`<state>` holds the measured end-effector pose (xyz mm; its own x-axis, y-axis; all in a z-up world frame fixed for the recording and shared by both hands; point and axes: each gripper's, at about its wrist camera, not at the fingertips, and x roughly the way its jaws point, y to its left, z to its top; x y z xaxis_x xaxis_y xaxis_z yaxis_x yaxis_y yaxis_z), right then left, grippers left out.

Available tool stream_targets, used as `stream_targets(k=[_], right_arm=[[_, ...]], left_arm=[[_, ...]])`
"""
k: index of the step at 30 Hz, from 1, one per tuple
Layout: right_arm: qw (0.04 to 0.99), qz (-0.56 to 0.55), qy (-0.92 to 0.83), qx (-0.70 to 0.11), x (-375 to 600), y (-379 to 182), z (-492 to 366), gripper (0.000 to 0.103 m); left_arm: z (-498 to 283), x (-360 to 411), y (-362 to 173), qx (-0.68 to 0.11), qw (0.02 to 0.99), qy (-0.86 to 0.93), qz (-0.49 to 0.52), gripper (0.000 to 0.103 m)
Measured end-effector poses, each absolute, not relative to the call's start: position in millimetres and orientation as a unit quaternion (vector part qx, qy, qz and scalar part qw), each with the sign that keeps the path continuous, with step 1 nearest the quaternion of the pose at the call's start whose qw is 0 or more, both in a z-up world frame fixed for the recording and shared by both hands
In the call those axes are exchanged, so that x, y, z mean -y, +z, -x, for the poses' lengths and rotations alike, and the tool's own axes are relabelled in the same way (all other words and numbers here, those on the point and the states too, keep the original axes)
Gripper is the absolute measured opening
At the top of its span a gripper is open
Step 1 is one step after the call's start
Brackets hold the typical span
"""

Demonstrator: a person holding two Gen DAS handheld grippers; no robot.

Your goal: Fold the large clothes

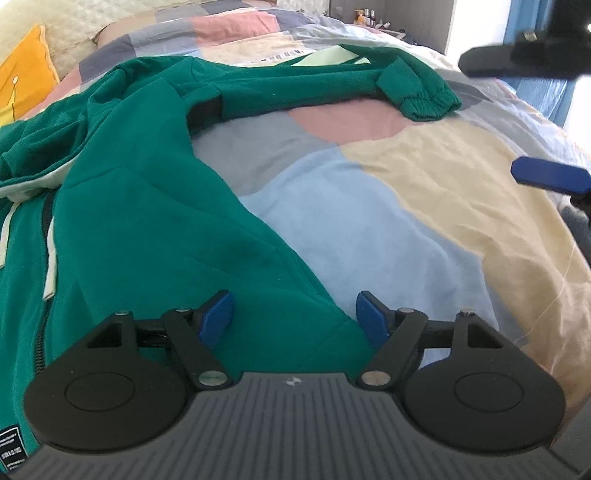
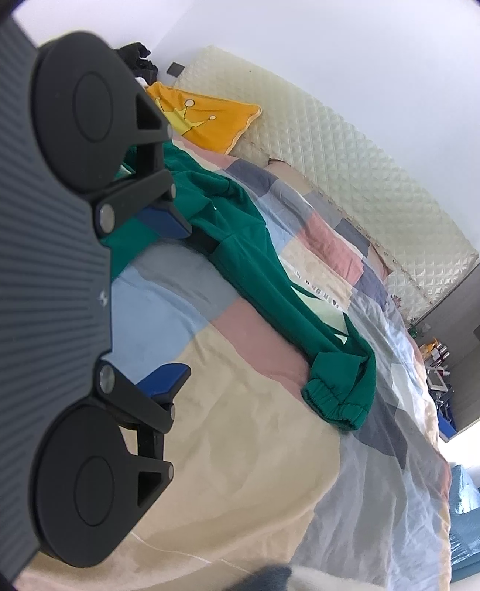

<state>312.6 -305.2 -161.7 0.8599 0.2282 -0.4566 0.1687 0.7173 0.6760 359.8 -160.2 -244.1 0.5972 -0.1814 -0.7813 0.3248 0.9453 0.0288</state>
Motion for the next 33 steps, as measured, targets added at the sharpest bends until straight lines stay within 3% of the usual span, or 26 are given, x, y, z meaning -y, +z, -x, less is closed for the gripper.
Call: stream_targets(k=[5, 7, 14, 17, 33], right_arm=[[0.885, -0.382, 0.008, -0.268, 306.7, -164.4, -312.9, 0.077], [0.883, -0.382, 0.001, -0.271, 306.0, -165.7, -314.7, 0.077], [0.881, -0.385, -0.004, -0.277, 305.9, -169.5, -316.3, 0.077], [0.881, -0.384, -0.004, -0.276, 306.0, -169.4, -316.4, 0.077], [0.885, -0.365, 0.027, -0.286, 294.7, -168.2, -320.5, 0.078]], left_arm=[[-353.7, 171.6, -253.7, -0.412, 0.897, -0.118, -0.111, 0.077], [-351.2, 175.7, -255.8, -0.404, 0.9, -0.104, -0.127, 0.07], [-352.9, 172.8, -248.2, -0.412, 0.902, -0.075, -0.108, 0.027], [-351.4, 161.8, -235.9, -0.411, 0.905, -0.074, -0.081, 0.017], [-285.9, 41.4, -137.5, -0.321, 0.944, -0.055, 0.057, 0.013]])
